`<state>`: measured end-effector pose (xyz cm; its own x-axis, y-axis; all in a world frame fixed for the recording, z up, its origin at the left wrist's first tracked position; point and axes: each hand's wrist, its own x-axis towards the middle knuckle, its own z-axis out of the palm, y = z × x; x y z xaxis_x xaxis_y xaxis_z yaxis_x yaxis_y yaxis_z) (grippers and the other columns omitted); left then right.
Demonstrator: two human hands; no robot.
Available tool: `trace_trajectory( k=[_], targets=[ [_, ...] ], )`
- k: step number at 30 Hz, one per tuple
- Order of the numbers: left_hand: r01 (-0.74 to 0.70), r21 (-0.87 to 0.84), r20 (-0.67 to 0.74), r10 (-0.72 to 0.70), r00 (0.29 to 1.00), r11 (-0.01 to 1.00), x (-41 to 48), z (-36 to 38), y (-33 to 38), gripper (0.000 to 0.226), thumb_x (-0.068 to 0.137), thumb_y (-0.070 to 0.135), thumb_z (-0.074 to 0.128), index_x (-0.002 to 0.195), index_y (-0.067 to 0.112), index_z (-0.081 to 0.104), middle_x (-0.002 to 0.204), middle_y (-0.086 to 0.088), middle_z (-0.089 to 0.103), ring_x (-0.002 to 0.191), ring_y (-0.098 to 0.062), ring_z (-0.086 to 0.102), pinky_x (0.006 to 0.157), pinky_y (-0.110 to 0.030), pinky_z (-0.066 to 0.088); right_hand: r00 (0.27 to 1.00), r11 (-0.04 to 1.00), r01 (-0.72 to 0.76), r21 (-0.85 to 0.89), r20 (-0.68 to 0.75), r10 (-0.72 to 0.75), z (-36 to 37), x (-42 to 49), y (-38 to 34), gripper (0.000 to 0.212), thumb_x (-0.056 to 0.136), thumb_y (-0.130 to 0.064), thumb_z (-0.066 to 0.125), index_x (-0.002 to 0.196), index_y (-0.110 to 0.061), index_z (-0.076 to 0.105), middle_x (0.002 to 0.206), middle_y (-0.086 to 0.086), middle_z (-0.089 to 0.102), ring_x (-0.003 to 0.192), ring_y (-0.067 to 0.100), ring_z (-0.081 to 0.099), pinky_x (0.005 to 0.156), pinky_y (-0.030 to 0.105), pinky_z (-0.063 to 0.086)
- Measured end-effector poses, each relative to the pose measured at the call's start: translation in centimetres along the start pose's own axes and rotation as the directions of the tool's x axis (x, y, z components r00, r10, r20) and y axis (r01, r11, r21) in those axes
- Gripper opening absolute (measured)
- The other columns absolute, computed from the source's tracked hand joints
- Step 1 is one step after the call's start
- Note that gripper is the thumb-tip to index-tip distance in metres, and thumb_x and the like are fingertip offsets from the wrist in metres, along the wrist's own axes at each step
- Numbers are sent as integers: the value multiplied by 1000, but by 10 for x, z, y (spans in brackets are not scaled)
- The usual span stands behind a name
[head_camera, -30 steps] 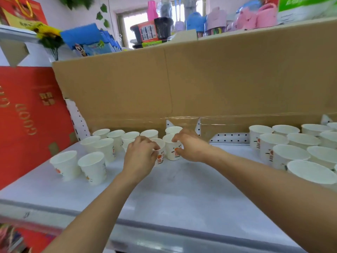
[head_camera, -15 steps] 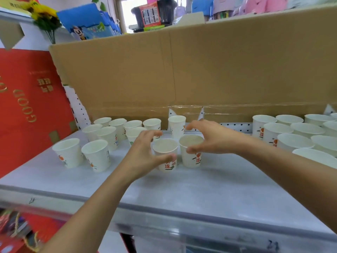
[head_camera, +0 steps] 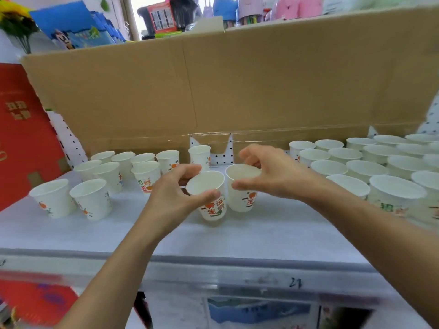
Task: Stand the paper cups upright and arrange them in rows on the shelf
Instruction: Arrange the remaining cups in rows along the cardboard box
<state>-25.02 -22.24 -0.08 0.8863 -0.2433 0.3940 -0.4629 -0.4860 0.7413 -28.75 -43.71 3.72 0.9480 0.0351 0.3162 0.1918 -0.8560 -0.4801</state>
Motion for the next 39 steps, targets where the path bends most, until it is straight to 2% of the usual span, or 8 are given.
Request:
trace_trajectory(
  k=[4, 9, 14, 17, 23, 29, 34, 39],
  targets=[
    [-52, -123, 33, 57, 998, 991, -27, 30, 40, 64, 60, 46, 83, 119, 31, 61, 111, 16, 65, 96, 3, 61, 79, -19, 53, 997, 1000, -4, 5, -75, 4, -35, -53, 16, 65, 72, -50, 75, 128, -25, 53, 118, -7, 61, 105, 8, 55, 90, 29, 47],
    [-118, -155, 84, 132, 988, 981, -56, 75, 86, 74, 54, 65, 72, 120, 34, 63, 110, 21, 63, 98, 1, 59, 78, -17, 50, 983, 997, -73, -7, -169, 71, -91, -123, 46, 61, 68, -58, 71, 122, -32, 58, 109, -12, 61, 92, -3, 56, 68, 15, 44],
    [-172, -134, 137, 190, 972, 976, -66, 125, 121, 72, 62, 57, 78, 126, 29, 60, 114, 17, 63, 99, 2, 57, 84, -20, 51, 951, 973, -189, -134, -273, 147, -111, -165, 71, 70, 62, -64, 64, 121, -26, 60, 109, -6, 64, 98, 10, 58, 84, 33, 48],
    [-177, -83, 174, 189, 966, 981, -66, 145, 130, 73, 65, 52, 81, 130, 28, 57, 119, 15, 62, 103, -2, 57, 90, -27, 51, 946, 939, -226, -259, -287, 148, -111, -172, 81, 69, 64, -67, 59, 120, -26, 58, 115, -4, 65, 104, 16, 57, 91, 40, 45],
    [-137, -21, 261, 137, 956, 990, -62, 160, 137, 83, 65, 49, 83, 137, 25, 50, 132, 10, 58, 115, -6, 55, 101, -34, 47, 959, 845, -258, -468, -231, 164, -105, -176, 98, 67, 75, -71, 53, 127, -29, 50, 126, -5, 60, 117, 18, 49, 100, 38, 29],
    [-73, -58, 304, 87, 949, 996, -62, 160, 136, 85, 62, 54, 82, 136, 29, 48, 126, 11, 57, 109, -9, 58, 96, -37, 51, 967, 794, -255, -552, -167, 194, -107, -174, 101, 73, 76, -75, 50, 130, -26, 46, 123, -3, 62, 118, 21, 47, 98, 39, 30],
    [-45, -48, 261, 56, 964, 998, -65, 161, 137, 80, 65, 57, 78, 133, 30, 44, 124, 9, 52, 104, -10, 55, 91, -34, 53, 966, 774, -256, -580, -137, 217, -110, -170, 102, 81, 71, -83, 43, 125, -24, 48, 118, -1, 64, 115, 23, 48, 99, 40, 31],
    [-33, -46, 252, 44, 967, 998, -66, 166, 137, 72, 70, 52, 78, 131, 30, 46, 126, 10, 55, 101, -7, 56, 85, -27, 52, 970, 777, -243, -581, -120, 214, -112, -169, 105, 77, 74, -80, 46, 128, -25, 46, 121, -2, 63, 117, 23, 47, 100, 41, 30]
  ],
)
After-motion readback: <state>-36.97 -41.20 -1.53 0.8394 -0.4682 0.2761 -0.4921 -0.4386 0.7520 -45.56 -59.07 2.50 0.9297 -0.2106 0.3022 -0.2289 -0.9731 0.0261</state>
